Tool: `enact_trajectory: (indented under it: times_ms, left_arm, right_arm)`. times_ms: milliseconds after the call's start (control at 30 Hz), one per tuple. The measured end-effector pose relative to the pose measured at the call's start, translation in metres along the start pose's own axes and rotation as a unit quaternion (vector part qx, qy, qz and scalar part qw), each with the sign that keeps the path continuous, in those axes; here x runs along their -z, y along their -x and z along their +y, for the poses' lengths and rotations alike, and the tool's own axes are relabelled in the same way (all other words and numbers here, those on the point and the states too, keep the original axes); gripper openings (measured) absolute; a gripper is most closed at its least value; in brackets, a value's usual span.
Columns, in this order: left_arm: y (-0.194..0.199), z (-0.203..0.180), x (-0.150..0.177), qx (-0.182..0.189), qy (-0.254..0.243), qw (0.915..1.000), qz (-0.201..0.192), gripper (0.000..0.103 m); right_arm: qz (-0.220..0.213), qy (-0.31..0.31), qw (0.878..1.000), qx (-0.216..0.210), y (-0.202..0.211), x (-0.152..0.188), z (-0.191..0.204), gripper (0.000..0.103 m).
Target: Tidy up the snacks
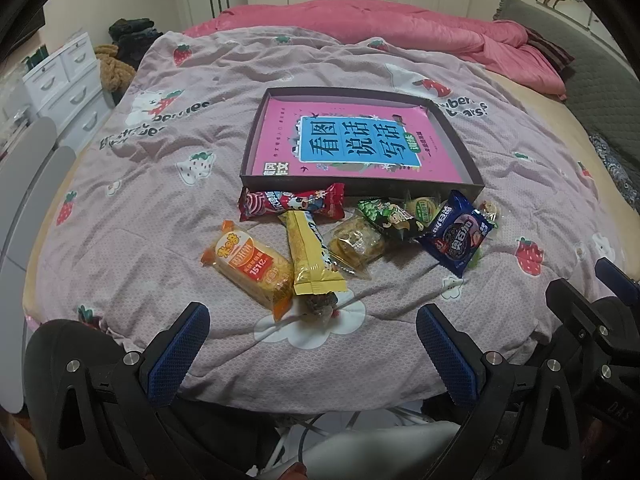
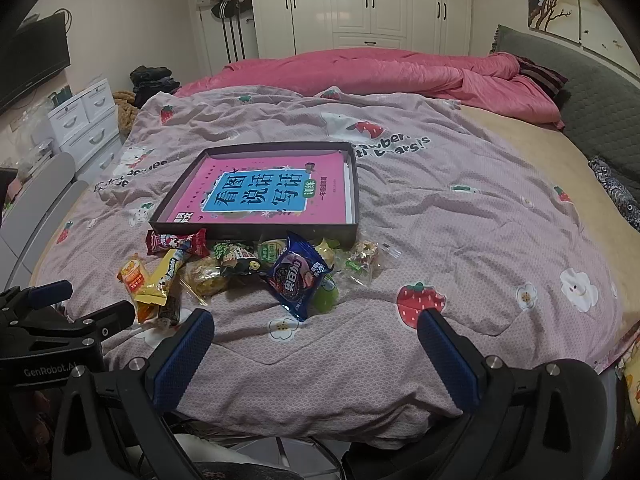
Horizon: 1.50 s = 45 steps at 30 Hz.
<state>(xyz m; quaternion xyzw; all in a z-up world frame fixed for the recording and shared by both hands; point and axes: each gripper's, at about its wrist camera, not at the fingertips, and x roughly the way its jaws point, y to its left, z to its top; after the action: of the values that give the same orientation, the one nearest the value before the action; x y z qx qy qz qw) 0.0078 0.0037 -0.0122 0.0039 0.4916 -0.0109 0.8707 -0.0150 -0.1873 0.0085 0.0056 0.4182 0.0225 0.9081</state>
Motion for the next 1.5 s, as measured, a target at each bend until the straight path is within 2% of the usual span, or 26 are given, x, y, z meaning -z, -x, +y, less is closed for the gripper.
enact_trajectory:
  times_ms: [467, 700, 1033, 1267, 1500]
  left_arm:
    - [-0.002, -0.001, 0.001, 0.001, 0.0, 1.0, 0.002, 0.103]
    - [-0.009, 0.002, -0.001, 0.007, 0.008, 0.9999, 0.012, 0.103]
    - [-0.023, 0.042, -0.015, 0.004, 0.067, 0.9974, 0.025, 0.103]
    - [-0.05, 0.085, -0.024, 0.014, 0.12, 0.9906, 0.063, 0.103]
    - [-0.09, 0.105, -0.021, 0.029, 0.158, 0.9793, 0.123, 0.103]
  right_arm:
    - [0.003, -0.002, 1.0, -0.002, -0.003, 0.0, -0.002, 0.102]
    - [0.005, -0.021, 1.0, -0.017, -0.01, -0.012, -0.013, 0.102]
    - [0.024, -0.05, 0.998, -0.043, -0.032, -0.029, -0.033, 0.102]
    - [0.035, -0.046, 0.997, -0.051, -0.046, -0.035, -0.037, 0.102]
    - [0.045, -0.056, 0.997, -0.031, -0.066, -0.044, -0.057, 0.102]
